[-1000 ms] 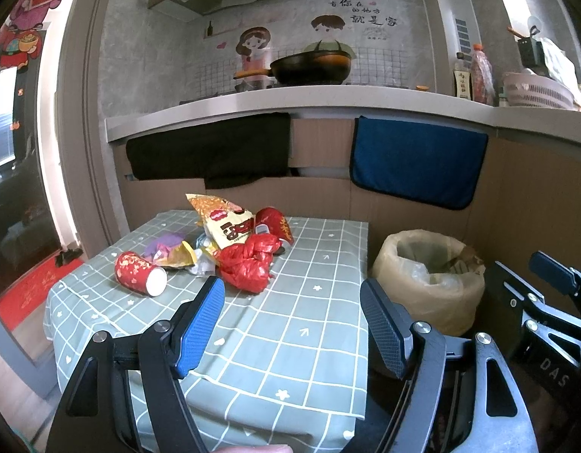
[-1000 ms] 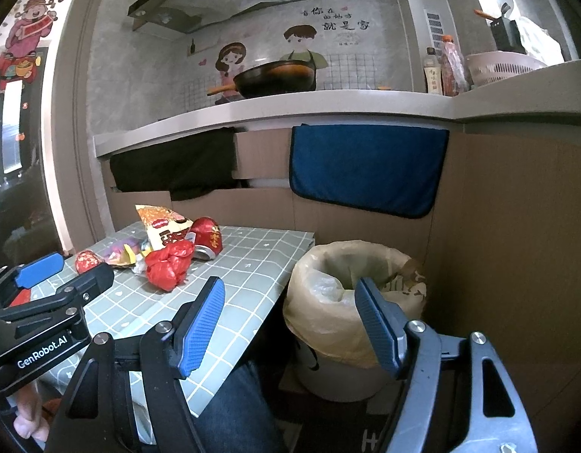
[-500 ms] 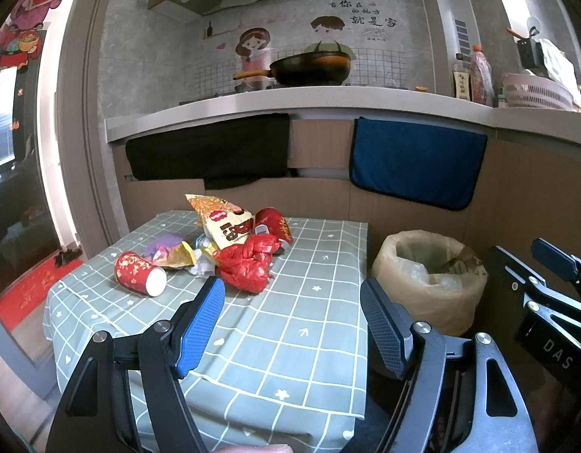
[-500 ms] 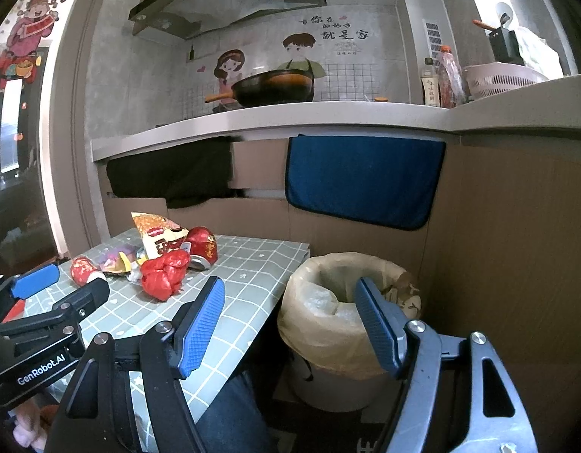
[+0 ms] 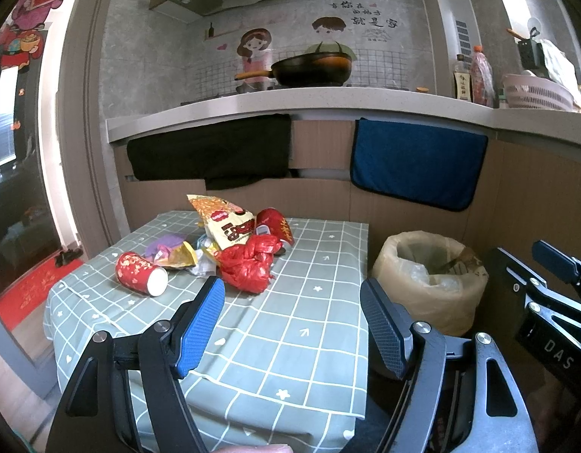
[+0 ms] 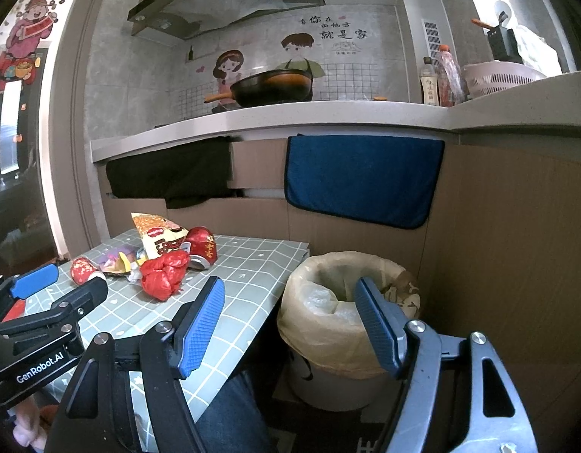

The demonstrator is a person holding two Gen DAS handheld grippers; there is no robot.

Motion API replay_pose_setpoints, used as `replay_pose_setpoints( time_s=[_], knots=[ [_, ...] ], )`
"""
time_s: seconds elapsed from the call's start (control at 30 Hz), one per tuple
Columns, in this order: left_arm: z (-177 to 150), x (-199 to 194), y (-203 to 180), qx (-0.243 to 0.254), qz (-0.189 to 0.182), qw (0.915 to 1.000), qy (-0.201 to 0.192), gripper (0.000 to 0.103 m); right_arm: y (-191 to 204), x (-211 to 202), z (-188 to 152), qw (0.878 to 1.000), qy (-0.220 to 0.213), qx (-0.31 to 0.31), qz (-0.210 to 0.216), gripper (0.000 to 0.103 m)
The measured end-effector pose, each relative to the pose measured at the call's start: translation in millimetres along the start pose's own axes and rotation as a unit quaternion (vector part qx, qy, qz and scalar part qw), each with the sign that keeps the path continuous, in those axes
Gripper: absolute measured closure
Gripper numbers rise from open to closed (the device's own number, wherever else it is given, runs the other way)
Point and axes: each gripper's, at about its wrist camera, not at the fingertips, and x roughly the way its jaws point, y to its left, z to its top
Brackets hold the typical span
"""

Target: Collect trash

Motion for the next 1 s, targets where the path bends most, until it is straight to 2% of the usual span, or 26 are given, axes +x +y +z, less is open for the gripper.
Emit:
replay_pose_setpoints(
  time_s=[0.57, 0.67, 0.83, 1.0],
  knots=[
    [0, -1, 0, 0.000, 0.001, 1.0000, 0.000, 0.029, 0, 1, -3, 1.000, 0.003, 0.001, 0.000, 0.034],
    [1, 0, 3, -0.011, -0.017, 0.9998, 0.000, 0.029, 0, 1, -5, 1.000, 0.005, 0.001, 0.000, 0.034],
    [10, 11, 16, -0.024, -0.019, 0.9995, 0.002, 0.029, 2, 8, -6, 1.000, 0.014, -0.003, -0.001, 0.034],
    [22, 40, 52, -0.047, -0.020, 0.9984, 0.026, 0.029, 13, 26, 2, 1.000, 0.018, -0.018, 0.014, 0.034]
  ],
)
